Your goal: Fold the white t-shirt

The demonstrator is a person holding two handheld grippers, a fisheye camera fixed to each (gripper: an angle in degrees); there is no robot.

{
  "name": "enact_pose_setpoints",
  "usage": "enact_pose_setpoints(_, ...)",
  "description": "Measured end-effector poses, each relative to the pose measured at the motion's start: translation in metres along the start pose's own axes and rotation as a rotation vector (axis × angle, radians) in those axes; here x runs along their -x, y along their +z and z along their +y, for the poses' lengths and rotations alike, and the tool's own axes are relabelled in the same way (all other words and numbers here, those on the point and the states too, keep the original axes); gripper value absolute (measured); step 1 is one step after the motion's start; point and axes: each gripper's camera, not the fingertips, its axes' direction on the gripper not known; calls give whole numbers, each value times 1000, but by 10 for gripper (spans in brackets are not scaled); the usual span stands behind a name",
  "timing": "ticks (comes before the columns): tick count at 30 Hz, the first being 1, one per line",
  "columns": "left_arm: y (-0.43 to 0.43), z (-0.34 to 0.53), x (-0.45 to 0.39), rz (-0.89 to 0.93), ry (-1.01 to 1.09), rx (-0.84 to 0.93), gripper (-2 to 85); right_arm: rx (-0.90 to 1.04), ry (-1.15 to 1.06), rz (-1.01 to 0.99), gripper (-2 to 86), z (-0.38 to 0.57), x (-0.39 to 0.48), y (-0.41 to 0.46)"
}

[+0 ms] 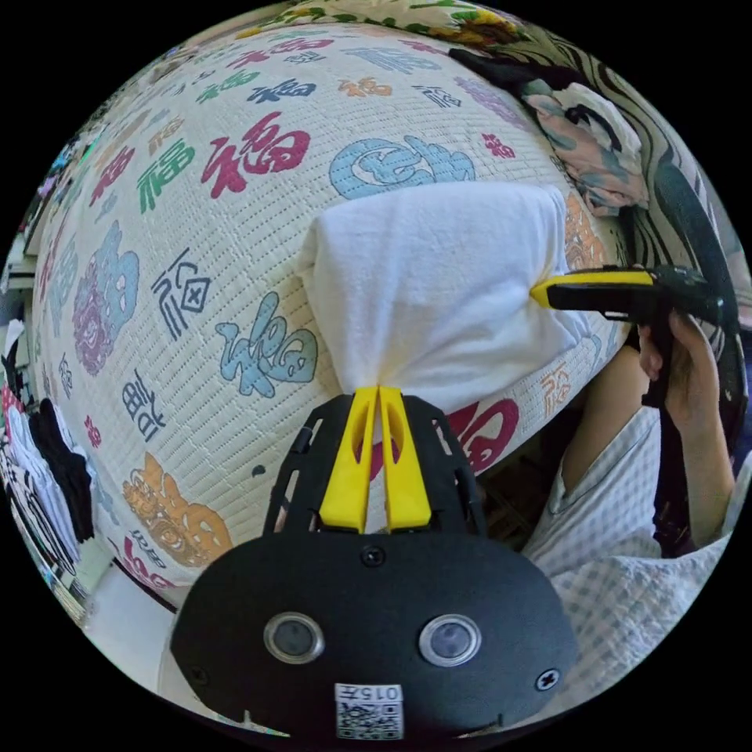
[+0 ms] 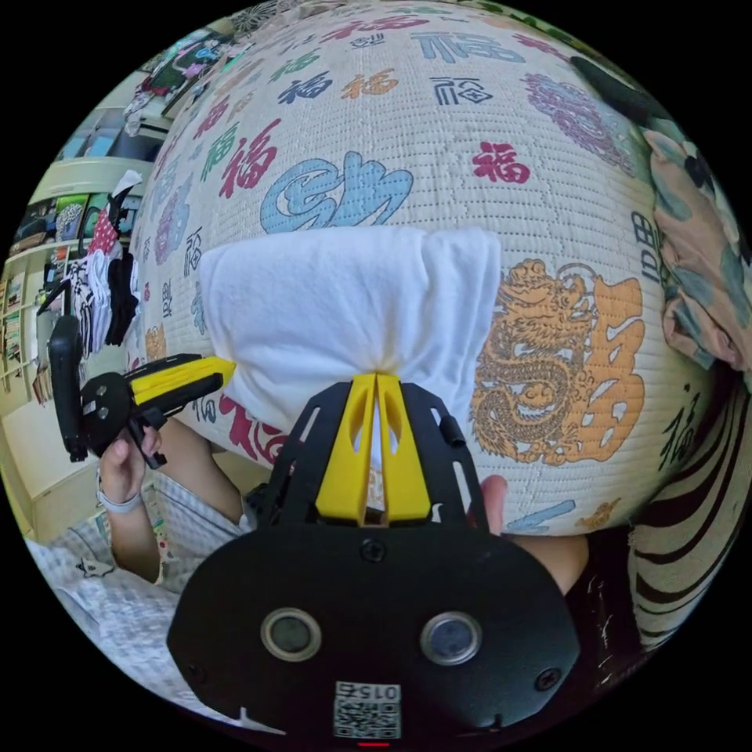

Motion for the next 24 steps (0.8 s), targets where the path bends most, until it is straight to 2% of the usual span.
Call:
enact_pose_setpoints(8,-11,31,52,228,-306,-24,-5,-71,54,0,-10,4,16,37)
enact_pose_setpoints(13,-17,51,62,309,-282,-43,-7,-86,98,-57,-11,9,23,64)
enact_pose_setpoints(20,-33,70,63,197,-280,-55,-5,-109,37,110,-10,2,57,102)
enact_pose_setpoints(24,-40,79,69,205,-279,-70,-7,-123,-21,233,-11,-3,81,128)
